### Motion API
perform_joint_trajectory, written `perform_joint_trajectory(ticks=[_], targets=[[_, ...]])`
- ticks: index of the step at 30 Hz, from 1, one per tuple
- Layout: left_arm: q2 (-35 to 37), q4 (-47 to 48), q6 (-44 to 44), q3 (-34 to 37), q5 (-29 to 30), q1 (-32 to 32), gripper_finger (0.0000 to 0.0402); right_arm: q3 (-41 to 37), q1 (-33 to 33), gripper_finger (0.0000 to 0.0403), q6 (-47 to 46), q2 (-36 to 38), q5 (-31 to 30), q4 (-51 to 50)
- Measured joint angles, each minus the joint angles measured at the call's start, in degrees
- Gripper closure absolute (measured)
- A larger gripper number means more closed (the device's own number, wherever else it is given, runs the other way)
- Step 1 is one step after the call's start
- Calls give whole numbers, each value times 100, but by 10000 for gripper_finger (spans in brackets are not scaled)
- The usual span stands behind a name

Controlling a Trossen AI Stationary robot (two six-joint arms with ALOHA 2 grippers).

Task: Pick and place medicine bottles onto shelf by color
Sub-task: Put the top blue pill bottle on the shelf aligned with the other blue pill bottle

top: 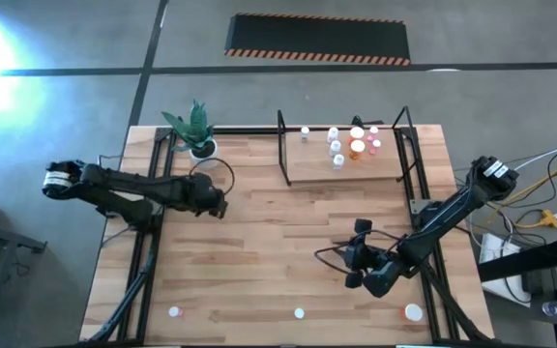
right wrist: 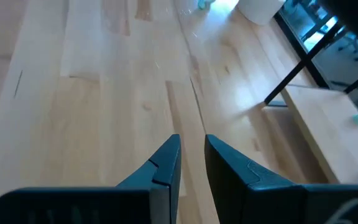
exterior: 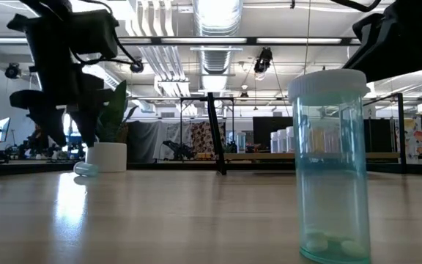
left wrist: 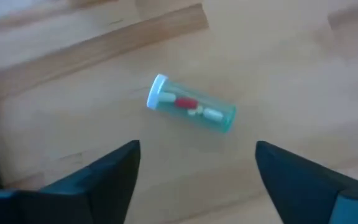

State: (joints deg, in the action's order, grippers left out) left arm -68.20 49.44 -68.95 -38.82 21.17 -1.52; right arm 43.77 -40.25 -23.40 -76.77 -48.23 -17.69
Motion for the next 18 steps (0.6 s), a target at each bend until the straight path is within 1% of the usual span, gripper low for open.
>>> perform_joint_trajectory(ticks=[2, 5, 8, 15, 18], targets=[[0, -358, -281, 156, -5, -167, 89, 0, -2, 339, 49, 0, -9, 10], [0, -882, -649, 438, -5, -406, 91, 0, -1, 340, 51, -1, -132, 24], [-13, -1291, -900, 645, -4, -626, 108, 4, -1, 339, 51, -2, -139, 39], [-13, -1310, -1014, 816, 76, -959, 149, 4, -2, 342, 51, -4, -144, 42], [-13, -1548, -1016, 965, 80, -1028, 164, 4, -1, 340, 51, -4, -144, 47]])
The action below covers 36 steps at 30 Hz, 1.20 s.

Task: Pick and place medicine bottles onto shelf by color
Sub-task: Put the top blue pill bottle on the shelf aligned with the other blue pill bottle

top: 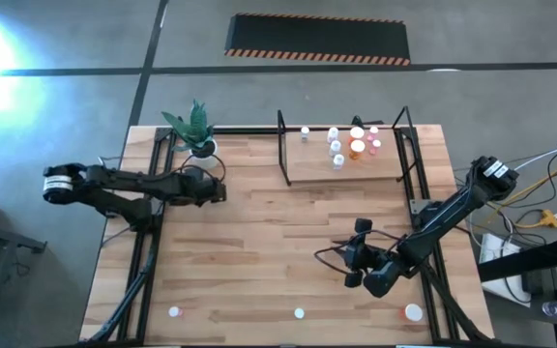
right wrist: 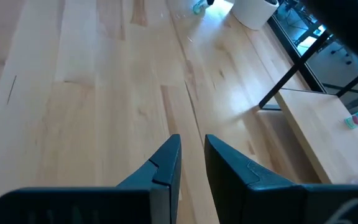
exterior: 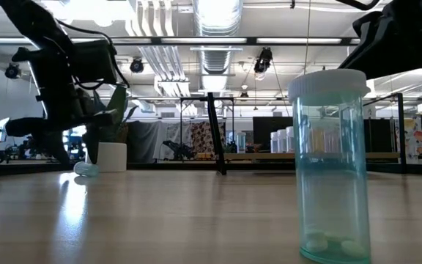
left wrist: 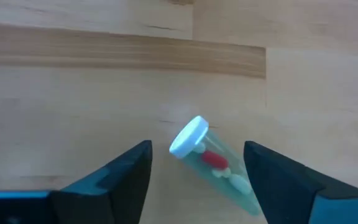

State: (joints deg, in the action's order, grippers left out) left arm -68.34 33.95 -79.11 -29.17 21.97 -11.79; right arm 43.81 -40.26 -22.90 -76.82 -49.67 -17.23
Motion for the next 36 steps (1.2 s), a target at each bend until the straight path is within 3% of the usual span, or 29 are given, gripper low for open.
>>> perform_joint_trajectory(ticks=[8, 21, 30, 36], targets=[[0, -1137, 204, 394, -28, -26, 204, 0, -1, 344, 0, 0, 2, 84], [0, -1703, 1305, 437, -53, -21, 319, 0, -266, 344, -99, 0, 9, 113], [0, -3065, 3005, 437, -348, 399, 356, -306, -875, 344, -1079, 0, 12, -82], [-232, -4894, 4052, 588, -212, 1075, 358, -891, -935, 344, -2263, 0, -38, 210]])
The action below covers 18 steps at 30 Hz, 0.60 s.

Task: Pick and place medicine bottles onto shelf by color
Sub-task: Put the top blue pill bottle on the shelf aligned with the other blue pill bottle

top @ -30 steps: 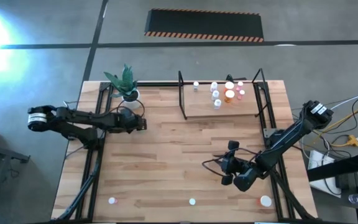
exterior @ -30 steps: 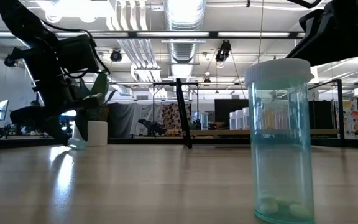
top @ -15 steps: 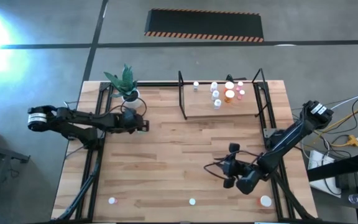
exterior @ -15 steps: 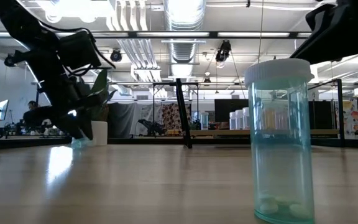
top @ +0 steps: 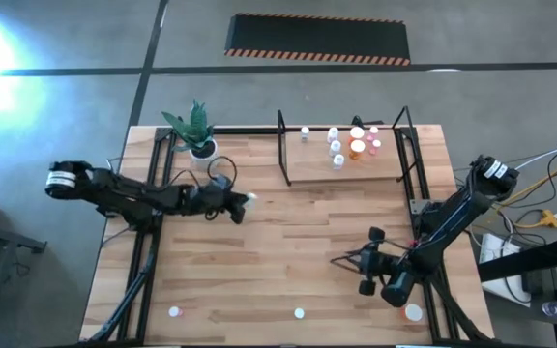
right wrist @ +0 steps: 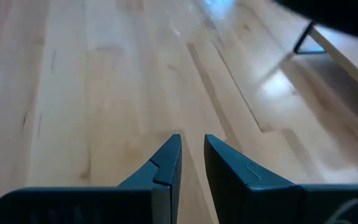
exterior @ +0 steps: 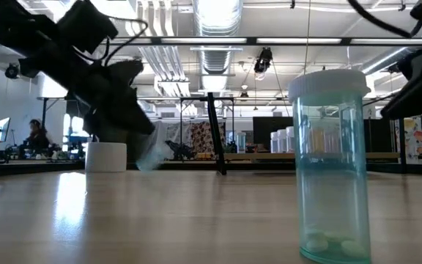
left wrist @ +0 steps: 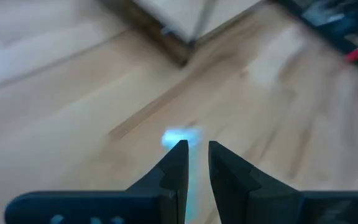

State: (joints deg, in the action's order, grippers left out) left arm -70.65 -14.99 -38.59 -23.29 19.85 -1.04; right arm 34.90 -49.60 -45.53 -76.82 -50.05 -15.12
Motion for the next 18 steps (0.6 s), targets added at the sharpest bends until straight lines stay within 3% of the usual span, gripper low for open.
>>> perform_joint_trajectory(ticks=[4, 10, 15, 18], targets=[[-497, -1196, 564, 44, 410, 463, 358, -439, 109, 344, -46, 0, -249, 1046], [-1659, -2593, 904, -68, 435, 744, 357, -820, 536, 344, 463, 0, -146, 2323], [-2380, -2718, 1286, -517, 281, 783, 350, -712, 1108, 332, 535, 0, 398, 2359], [-2489, -2354, 1748, -788, 214, 783, 320, -638, 1369, 304, 822, 0, 549, 2324]])
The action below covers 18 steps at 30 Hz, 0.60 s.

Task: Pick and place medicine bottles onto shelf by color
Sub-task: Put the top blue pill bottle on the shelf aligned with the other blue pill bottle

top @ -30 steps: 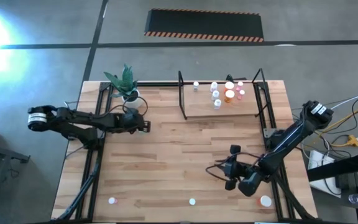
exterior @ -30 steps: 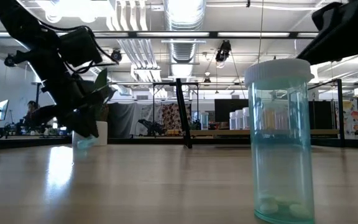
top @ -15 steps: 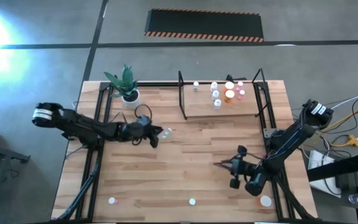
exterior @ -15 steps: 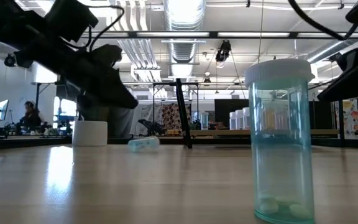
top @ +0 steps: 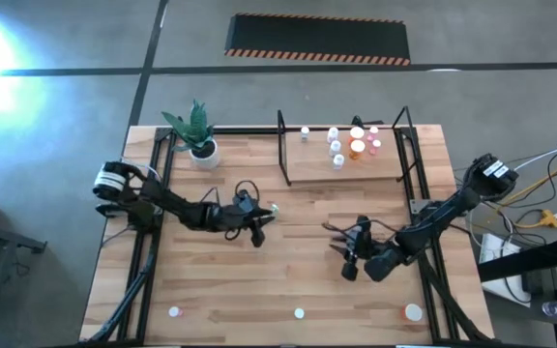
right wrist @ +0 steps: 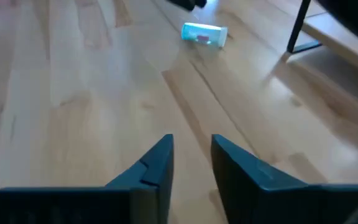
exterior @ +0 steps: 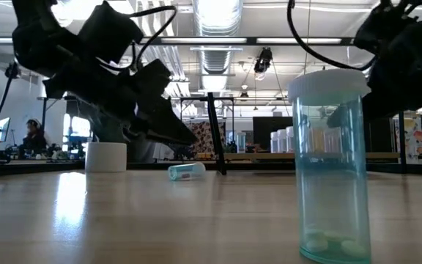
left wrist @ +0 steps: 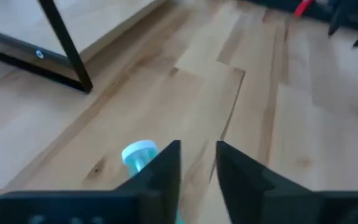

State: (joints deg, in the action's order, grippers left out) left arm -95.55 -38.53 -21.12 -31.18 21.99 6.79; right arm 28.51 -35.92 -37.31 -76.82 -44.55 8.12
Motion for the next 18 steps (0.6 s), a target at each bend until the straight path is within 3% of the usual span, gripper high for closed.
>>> perform_joint_trajectory(ticks=[5, 9, 13, 18], targets=[[126, 1546, -93, -626, 160, -15, 230, 113, 149, 253, 391, 0, 4, -11], [-83, 3366, -401, -1306, 281, -77, 169, 127, 157, 227, 436, 0, 2, -19], [-530, 4189, -473, -1907, 318, -165, 159, 123, 157, 219, 436, 0, 2, -47], [-948, 4821, -686, -2458, 332, -361, 184, 122, 157, 225, 436, 0, 42, -51]])
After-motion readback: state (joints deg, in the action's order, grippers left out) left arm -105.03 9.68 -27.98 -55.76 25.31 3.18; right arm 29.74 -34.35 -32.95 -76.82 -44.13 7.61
